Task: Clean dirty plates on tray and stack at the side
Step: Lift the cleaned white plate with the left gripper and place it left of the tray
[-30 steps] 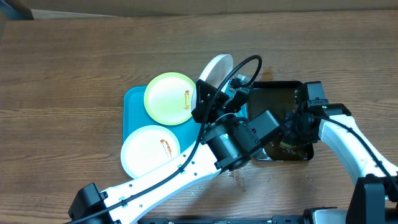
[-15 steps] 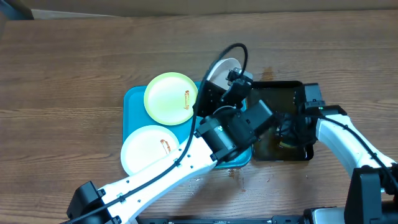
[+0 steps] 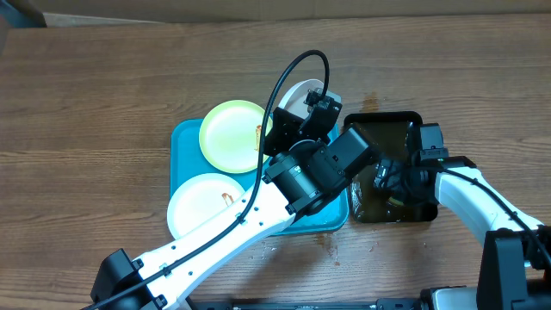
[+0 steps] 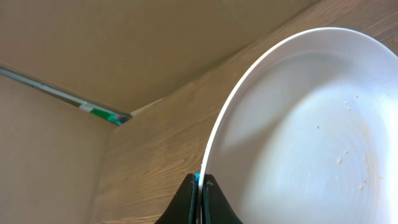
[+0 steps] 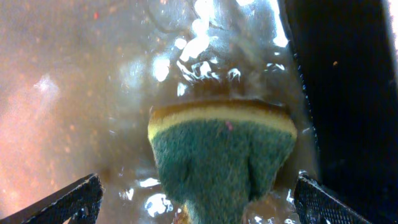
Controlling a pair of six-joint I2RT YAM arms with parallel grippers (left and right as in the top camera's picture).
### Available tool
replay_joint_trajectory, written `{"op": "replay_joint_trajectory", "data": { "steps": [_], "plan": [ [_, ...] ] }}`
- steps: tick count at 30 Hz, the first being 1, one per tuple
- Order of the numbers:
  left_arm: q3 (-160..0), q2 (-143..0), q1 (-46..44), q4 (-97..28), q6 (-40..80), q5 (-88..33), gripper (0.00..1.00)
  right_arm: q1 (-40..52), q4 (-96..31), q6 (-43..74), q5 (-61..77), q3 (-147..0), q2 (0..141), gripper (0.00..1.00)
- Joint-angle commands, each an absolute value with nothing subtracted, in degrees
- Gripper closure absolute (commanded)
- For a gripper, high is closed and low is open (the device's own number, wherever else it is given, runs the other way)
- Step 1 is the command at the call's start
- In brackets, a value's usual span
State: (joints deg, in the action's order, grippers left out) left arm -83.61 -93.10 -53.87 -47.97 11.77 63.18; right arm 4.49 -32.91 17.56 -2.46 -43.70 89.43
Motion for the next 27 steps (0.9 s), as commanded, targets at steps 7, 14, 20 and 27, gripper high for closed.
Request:
{"op": "replay_joint_trajectory", "data": {
  "steps": [7, 14, 20, 27],
  "plan": [
    [-85.0, -91.7, -52.4, -47.7, 13.2, 60.9, 0.96, 4.1, -29.9, 17.8, -6.3, -43.1, 89.8, 0.55],
    [-85.3, -91.7, -38.1, -49.1, 19.0, 35.7, 0.96, 4.1, -30.4, 17.8, -2.2, -43.1, 89.8, 0.0],
    [-86.0, -91.7, -13.5, -51.7, 20.8, 8.8, 0.96, 4.1, -30.5, 17.8, -1.2, -43.1, 89.8, 0.0],
    [-86.0, -92.6, 14.8, -52.9, 20.8, -4.4, 0.96, 4.1, -30.6, 17.8, -1.1, -43.1, 89.8, 0.0]
  ]
}}
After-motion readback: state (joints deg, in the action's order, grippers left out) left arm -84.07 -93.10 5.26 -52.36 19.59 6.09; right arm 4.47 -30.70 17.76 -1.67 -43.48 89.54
